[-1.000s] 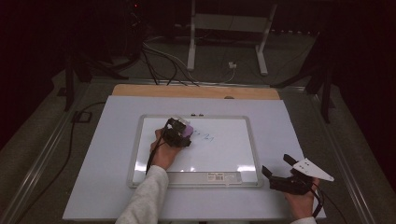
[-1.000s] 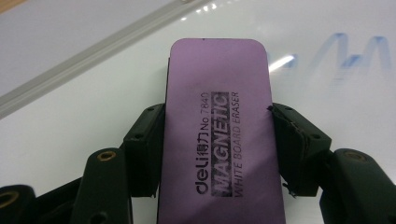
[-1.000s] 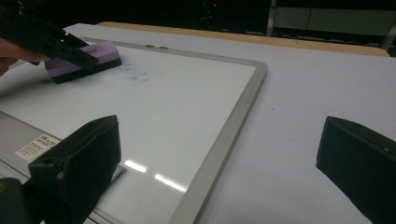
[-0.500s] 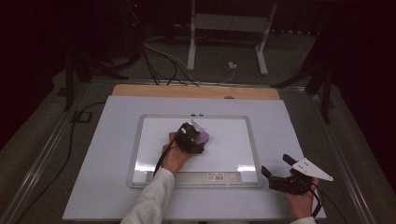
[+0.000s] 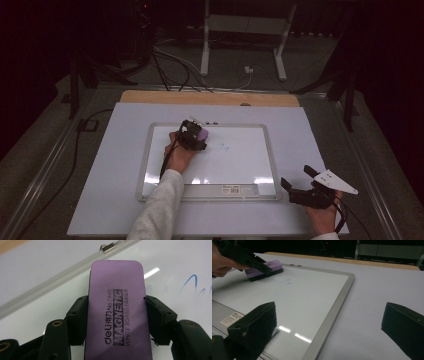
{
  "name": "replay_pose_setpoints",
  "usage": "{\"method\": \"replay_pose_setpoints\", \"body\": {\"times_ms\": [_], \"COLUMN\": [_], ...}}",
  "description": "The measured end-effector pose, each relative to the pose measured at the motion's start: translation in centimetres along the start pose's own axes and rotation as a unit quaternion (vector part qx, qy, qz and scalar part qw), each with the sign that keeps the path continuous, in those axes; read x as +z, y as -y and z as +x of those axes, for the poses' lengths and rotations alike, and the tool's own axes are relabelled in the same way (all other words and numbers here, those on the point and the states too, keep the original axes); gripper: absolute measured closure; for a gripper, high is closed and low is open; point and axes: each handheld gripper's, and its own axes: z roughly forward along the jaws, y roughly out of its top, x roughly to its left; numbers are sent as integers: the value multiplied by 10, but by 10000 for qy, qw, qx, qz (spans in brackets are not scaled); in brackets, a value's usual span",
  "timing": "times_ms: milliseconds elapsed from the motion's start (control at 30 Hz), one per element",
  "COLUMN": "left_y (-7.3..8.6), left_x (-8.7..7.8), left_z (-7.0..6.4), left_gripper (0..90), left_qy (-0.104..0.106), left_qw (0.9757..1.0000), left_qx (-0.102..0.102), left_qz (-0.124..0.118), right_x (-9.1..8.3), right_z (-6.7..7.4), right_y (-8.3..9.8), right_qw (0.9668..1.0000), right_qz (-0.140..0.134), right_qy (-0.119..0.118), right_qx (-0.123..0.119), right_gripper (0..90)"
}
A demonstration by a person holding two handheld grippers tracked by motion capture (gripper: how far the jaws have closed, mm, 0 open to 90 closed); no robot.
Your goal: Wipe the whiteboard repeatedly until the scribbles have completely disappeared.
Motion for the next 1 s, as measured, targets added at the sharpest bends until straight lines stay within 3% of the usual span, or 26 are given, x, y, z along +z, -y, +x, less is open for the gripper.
{"method": "replay_pose_setpoints", "body": {"times_ms": [133, 200, 267, 300, 333, 400, 467, 600, 667, 733, 767, 833, 933, 1000], "left_y": [-7, -9, -11, -11, -12, -13, -14, -12, -9, -7, -7, -8, -11, -13], "left_x": [1, -1, -4, -5, -6, -4, -1, 4, 4, 5, 5, 5, 5, 4], "left_z": [-31, -54, -74, -82, -86, -83, -68, -32, -13, -1, 0, -5, -20, -36], "left_gripper": [419, 419, 419, 419, 419, 419, 419, 419, 419, 419, 419, 419, 419, 419], "left_qy": [341, 610, 877, 898, 784, 836, 631, 200, 9, -17, 32, -73, 178, 455], "left_qw": [9989, 9962, 9919, 9906, 9905, 9911, 9948, 9995, 10000, 9997, 9995, 9997, 9998, 9989], "left_qx": [305, 589, 891, 998, 1100, 1018, 787, 250, 2, -236, -315, -211, -104, 33], "left_qz": [-102, -178, -216, -245, -241, -203, -165, -47, 19, 56, 55, 60, -4, -49], "right_x": [0, 0, 0, 0, 0, -1, -1, -2, -3, -3, -3, -3, -2, -2], "right_z": [0, 0, 0, 0, 1, 0, 0, -1, -2, -2, -3, -2, -1, -1], "right_y": [0, 0, 0, 0, 0, 0, 0, 0, 0, 0, 0, 1, 1, 0], "right_qw": [10000, 10000, 10000, 10000, 10000, 10000, 10000, 10000, 10000, 10000, 10000, 10000, 10000, 10000], "right_qz": [2, 1, 4, -1, -5, -5, -10, -22, -31, -32, -31, -26, -17, -7], "right_qy": [-1, -2, -4, -4, 0, 0, 3, 18, 24, 28, 31, 34, 29, 21], "right_qx": [-6, -11, -6, -8, -8, 6, 9, 18, 25, 34, 36, 35, 19, 20], "right_gripper": [1, 1, 1, 1, 1, 1, 1, 1, 1, 1, 1, 1, 1, 1]}}
